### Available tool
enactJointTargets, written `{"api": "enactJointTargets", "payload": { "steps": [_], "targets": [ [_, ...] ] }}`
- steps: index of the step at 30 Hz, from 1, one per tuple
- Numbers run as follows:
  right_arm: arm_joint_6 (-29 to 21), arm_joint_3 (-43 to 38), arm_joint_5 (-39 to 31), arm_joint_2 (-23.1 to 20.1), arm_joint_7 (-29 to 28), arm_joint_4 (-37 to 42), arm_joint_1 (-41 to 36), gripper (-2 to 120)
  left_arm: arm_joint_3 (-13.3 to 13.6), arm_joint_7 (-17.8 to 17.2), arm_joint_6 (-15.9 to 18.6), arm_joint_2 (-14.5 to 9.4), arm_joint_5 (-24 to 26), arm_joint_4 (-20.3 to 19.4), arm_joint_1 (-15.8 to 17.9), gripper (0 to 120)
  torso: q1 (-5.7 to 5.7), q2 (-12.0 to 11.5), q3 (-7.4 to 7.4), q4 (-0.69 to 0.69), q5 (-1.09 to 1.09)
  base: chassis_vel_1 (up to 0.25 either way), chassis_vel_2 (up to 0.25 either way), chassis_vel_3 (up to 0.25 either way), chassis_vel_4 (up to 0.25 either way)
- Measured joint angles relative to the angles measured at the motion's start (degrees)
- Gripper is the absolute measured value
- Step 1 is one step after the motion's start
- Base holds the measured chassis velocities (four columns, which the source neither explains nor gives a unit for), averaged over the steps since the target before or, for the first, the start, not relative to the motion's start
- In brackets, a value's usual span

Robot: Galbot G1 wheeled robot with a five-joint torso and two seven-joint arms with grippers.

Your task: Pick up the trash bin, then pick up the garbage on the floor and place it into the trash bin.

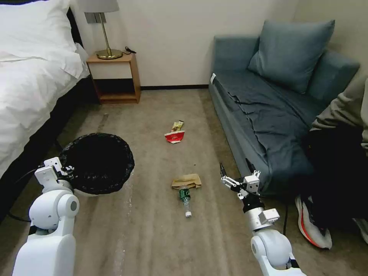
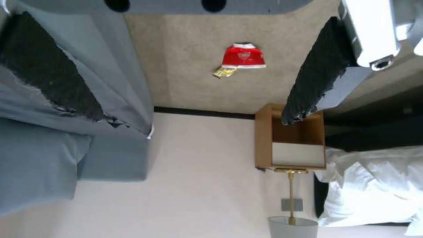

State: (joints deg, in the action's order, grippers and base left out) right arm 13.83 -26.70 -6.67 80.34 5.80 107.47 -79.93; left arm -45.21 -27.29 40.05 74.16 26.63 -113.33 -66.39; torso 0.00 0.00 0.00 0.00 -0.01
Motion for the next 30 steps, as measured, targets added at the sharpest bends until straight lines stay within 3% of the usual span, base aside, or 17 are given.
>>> {"api": "enactJointTargets", "payload": {
  "steps": [9, 12, 17, 30],
  "targets": [
    [-0.05, 0.21, 0.30, -0.14, -0.03, -0.23, -0.21, 100, -0.93, 0.07, 0.81, -1.68, 1.20, -1.15, -0.55, 2, 0.00, 0.00, 0.00, 0.00, 0.01, -0.127, 0.126, 0.142, -0.132],
    [-0.05, 0.56, 0.45, 0.09, 0.09, -0.45, -0.12, 100, -1.81, 2.43, 1.35, -2.19, 1.00, -1.32, -1.31, 2, 0.00, 0.00, 0.00, 0.01, 0.00, -0.156, 0.159, 0.154, -0.143],
    [0.24, 0.95, 0.55, 0.23, 0.57, -0.81, -0.06, 100, -2.29, 4.26, 1.49, -2.36, 0.44, -1.17, -1.73, 2, 0.00, 0.00, 0.00, 0.00, 0.00, -0.150, 0.146, 0.139, -0.146],
    [2.23, 3.42, 0.10, -1.12, 0.51, -1.30, 0.28, 100, -2.04, 4.43, 1.33, -2.00, -0.18, -0.19, -1.60, 2, 0.00, 0.00, 0.00, -0.01, 0.00, -0.097, 0.099, 0.093, -0.104]
  ]
}}
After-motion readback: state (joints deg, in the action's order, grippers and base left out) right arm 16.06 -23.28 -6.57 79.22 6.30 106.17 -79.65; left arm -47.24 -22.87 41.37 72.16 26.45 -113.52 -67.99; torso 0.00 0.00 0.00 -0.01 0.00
